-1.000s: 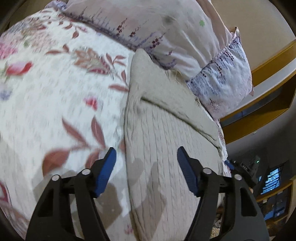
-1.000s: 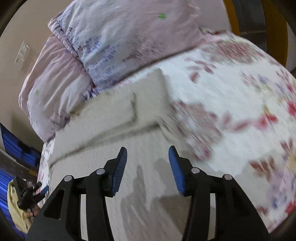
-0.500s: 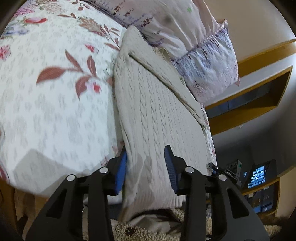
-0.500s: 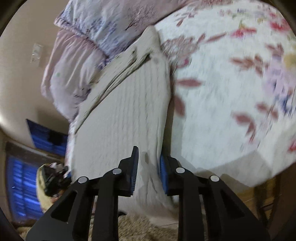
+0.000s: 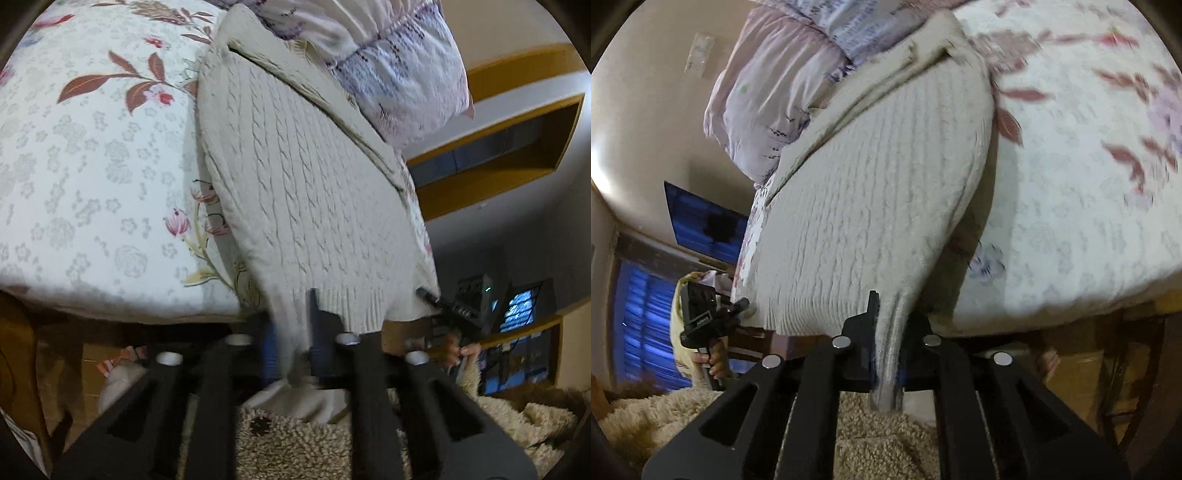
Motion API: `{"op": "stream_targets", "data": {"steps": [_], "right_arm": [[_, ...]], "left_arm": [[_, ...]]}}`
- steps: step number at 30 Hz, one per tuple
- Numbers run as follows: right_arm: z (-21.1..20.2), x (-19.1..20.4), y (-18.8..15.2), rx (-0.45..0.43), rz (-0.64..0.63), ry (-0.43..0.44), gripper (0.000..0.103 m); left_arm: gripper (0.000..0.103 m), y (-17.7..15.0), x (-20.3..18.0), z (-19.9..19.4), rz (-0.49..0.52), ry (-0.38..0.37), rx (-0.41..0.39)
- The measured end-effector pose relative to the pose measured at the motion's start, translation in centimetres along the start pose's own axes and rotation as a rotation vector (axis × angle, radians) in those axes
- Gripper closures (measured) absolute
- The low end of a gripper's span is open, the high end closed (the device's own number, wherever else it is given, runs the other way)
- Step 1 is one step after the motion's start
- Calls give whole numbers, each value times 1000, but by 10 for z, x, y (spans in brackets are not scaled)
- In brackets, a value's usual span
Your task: Fold small clothes
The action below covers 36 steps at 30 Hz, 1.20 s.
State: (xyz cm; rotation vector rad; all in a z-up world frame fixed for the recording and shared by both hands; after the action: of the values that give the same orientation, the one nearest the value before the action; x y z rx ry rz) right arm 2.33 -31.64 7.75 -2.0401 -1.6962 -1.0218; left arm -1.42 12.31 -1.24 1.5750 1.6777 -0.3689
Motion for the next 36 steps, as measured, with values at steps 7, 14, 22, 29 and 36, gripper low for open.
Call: {"op": "stream_targets", "data": {"steps": [7, 14, 22, 29, 36], "right_arm": [[-26, 35, 28, -233, -163, -68, 95], [-32, 67, 64, -421, -341, -202, 96], [-26, 83, 122, -580, -424, -327, 96], [-12, 83, 181, -656, -396, -326, 96], [36, 36, 227, -570, -246, -329, 96]], "left_arm": [[97, 29, -1, -26, 8, 8, -131], [97, 83, -20, -53, 86, 77, -321], [97, 152, -56, -56, 218, 154, -463], [97, 224, -70, -39, 226, 175, -535], [97, 272, -24, 17, 97, 187, -469]]}}
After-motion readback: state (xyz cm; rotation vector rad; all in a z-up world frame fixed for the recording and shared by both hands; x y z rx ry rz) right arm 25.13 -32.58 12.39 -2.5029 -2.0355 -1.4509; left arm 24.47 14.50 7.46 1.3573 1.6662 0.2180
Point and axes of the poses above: each gripper's, at about its wrist camera, not at the fingertips, and z roughly the way its jaws point, x to its left, y to its top, the point moved 1 cm from there along z, roughly the way its jaws point
